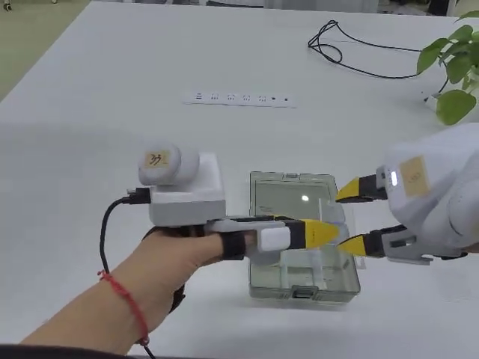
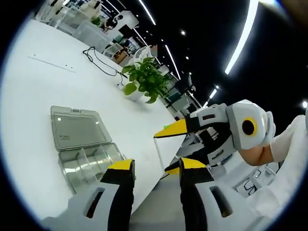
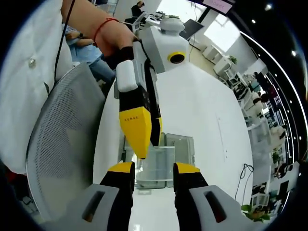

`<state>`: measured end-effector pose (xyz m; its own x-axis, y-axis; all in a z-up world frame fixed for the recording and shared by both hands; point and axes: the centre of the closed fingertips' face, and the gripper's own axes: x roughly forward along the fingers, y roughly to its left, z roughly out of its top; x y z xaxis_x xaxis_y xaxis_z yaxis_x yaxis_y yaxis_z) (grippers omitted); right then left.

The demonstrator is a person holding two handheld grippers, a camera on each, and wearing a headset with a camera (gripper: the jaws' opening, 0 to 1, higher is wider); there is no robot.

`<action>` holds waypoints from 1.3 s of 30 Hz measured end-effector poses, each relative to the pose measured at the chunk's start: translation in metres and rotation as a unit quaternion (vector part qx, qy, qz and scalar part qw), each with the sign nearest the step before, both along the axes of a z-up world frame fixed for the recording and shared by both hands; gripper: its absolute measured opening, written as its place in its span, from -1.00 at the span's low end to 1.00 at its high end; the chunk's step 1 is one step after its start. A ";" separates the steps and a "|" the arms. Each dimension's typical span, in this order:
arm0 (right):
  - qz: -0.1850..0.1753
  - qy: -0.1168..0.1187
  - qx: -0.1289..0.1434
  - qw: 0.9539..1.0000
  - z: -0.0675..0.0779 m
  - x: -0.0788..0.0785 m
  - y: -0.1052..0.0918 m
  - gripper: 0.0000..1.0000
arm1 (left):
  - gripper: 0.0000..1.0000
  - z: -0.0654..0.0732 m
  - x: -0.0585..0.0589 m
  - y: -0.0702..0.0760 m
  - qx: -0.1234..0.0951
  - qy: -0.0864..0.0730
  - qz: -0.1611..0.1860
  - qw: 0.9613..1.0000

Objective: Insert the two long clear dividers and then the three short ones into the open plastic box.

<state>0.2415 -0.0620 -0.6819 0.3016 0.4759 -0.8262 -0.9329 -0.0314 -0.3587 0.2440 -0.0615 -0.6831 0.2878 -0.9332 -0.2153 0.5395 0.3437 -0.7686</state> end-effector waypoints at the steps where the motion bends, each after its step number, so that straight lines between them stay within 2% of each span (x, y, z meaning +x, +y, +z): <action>1: 0.000 -0.001 0.000 1.000 0.001 -0.001 0.002 -0.35 | -0.38 0.000 -0.001 -0.002 -0.002 0.004 -0.001 1.000; 8: 0.005 -0.006 -0.002 1.000 0.004 -0.006 0.007 -0.35 | -0.73 -0.001 -0.003 -0.006 -0.013 0.022 -0.011 1.000; 14: 0.005 -0.003 -0.004 1.000 0.004 -0.007 0.008 -0.35 | -0.92 0.000 -0.007 -0.007 -0.015 0.022 -0.019 0.999; 18: 0.007 -0.005 -0.008 1.000 0.004 -0.008 0.008 -0.35 | -1.00 0.000 -0.008 -0.007 -0.017 0.023 -0.021 0.999; 29: 0.015 -0.006 -0.014 1.000 0.002 -0.009 0.008 -0.32 | -1.00 -0.002 -0.010 -0.006 -0.015 0.027 -0.019 0.999; 30: 0.016 -0.008 -0.015 1.000 0.002 -0.008 0.008 -0.31 | -1.00 -0.002 -0.009 -0.006 -0.016 0.021 -0.017 0.999; 33: 0.016 -0.004 -0.010 1.000 0.005 -0.008 0.008 -0.30 | -1.00 -0.003 -0.009 -0.005 -0.013 0.019 -0.019 1.000; 35: 0.010 0.002 0.003 1.000 0.011 -0.006 0.008 -0.28 | -1.00 -0.005 -0.008 -0.003 -0.003 0.003 -0.023 1.000; 36: 0.004 0.013 0.013 1.000 0.013 -0.005 0.008 -0.29 | -1.00 -0.007 -0.009 -0.001 0.009 -0.016 -0.030 0.999; 39: -0.005 0.042 0.035 0.998 0.019 -0.003 0.005 -0.33 | -1.00 -0.004 -0.011 0.000 0.021 -0.068 -0.047 0.996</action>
<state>0.2382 -0.0568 -0.6626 0.2372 0.5310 -0.8135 -0.9600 -0.0001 -0.2800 0.2328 -0.0611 -0.6870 0.2294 -0.9481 -0.2204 0.6681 0.3180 -0.6727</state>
